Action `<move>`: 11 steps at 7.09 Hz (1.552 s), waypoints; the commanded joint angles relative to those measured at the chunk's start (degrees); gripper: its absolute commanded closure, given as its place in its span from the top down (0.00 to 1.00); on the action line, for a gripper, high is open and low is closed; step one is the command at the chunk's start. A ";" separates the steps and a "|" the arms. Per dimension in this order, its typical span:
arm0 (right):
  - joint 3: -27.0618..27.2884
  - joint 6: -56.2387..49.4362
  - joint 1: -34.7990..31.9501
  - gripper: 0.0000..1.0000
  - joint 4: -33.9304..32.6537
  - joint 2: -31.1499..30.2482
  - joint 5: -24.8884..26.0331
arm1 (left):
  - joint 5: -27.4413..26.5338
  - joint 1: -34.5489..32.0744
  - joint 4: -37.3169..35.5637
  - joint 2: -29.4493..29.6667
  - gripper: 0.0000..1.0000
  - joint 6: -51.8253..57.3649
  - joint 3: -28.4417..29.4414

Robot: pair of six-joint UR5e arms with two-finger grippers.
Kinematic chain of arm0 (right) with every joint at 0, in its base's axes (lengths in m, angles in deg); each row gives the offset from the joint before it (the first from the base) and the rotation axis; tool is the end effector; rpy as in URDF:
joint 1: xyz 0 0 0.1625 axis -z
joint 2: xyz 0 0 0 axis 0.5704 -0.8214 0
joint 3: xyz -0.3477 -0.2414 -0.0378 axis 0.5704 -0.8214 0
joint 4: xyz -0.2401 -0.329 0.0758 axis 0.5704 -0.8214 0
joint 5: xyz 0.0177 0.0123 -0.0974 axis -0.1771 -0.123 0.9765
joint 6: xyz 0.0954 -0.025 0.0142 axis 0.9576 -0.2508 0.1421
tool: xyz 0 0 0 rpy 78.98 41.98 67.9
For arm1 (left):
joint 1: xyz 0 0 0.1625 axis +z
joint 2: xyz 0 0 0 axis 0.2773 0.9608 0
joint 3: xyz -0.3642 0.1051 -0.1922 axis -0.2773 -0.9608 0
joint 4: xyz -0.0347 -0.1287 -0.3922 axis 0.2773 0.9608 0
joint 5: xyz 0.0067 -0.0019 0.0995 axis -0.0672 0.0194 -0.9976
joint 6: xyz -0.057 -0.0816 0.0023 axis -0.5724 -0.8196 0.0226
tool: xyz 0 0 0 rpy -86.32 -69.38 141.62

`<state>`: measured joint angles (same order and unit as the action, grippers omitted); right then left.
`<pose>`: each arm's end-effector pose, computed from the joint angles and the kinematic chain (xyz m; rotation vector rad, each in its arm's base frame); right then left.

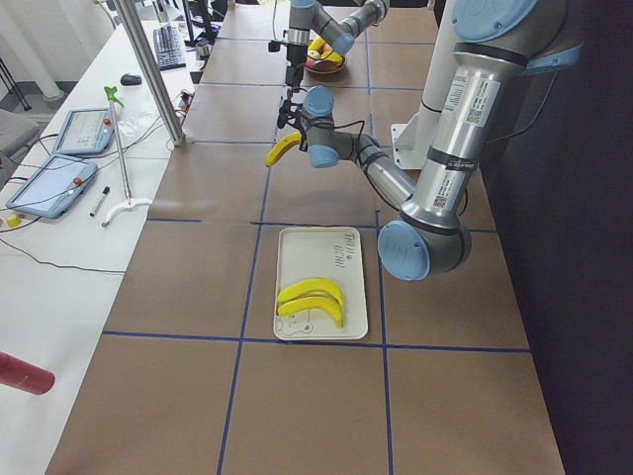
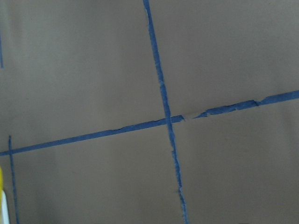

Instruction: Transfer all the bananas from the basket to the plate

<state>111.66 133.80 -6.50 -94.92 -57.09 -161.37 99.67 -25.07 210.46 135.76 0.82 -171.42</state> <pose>-0.4482 -0.5041 0.1798 0.0123 -1.1571 0.2276 0.3695 -0.4370 0.2623 0.3072 1.2538 0.0724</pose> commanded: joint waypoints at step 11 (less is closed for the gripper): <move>10.66 -29.56 -5.04 1.00 -30.18 -4.44 0.44 | -0.06 -7.34 3.01 -29.86 0.10 24.39 -1.34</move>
<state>122.21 103.93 -11.90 -125.20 -61.53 -160.99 99.59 -32.39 206.59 107.17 26.50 -176.97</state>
